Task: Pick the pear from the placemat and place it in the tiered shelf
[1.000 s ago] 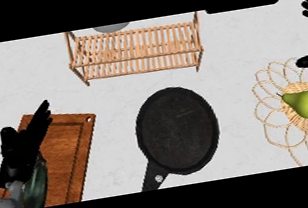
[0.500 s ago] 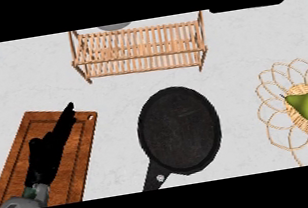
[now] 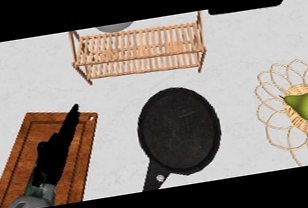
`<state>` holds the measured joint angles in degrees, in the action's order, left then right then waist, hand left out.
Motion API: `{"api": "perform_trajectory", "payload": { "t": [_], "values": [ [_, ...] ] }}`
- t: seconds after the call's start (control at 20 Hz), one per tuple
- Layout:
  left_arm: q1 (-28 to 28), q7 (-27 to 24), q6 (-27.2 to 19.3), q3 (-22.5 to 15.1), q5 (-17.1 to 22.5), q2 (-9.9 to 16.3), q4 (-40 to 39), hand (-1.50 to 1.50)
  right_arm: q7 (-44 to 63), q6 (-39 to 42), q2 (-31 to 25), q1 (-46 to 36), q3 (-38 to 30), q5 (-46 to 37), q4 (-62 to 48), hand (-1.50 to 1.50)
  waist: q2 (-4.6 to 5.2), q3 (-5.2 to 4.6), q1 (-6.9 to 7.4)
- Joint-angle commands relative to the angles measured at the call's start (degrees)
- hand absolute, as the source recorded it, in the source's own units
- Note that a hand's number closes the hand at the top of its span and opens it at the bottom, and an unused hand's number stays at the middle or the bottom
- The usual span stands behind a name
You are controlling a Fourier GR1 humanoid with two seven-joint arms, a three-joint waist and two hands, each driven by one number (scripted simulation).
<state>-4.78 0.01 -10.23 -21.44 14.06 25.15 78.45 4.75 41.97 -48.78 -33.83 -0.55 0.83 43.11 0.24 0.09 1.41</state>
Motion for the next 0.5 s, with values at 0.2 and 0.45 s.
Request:
{"api": "perform_trajectory", "payload": {
  "t": [0.2, 0.45],
  "values": [
    [-0.06, 0.91, 0.74, 0.01, -0.49, 0.3, -0.03, 0.0, 8.48, 7.6, -2.43, -7.44, 16.54, -15.06, 12.64, -1.5, -0.49, -0.27, 0.85],
    [1.51, -1.73, 0.51, 0.36, -0.89, -1.35, -3.25, 0.0, 12.25, 3.25, -0.35, -7.8, 24.79, -25.73, 19.03, -1.5, -0.18, -0.2, -0.37]
  ]
}}
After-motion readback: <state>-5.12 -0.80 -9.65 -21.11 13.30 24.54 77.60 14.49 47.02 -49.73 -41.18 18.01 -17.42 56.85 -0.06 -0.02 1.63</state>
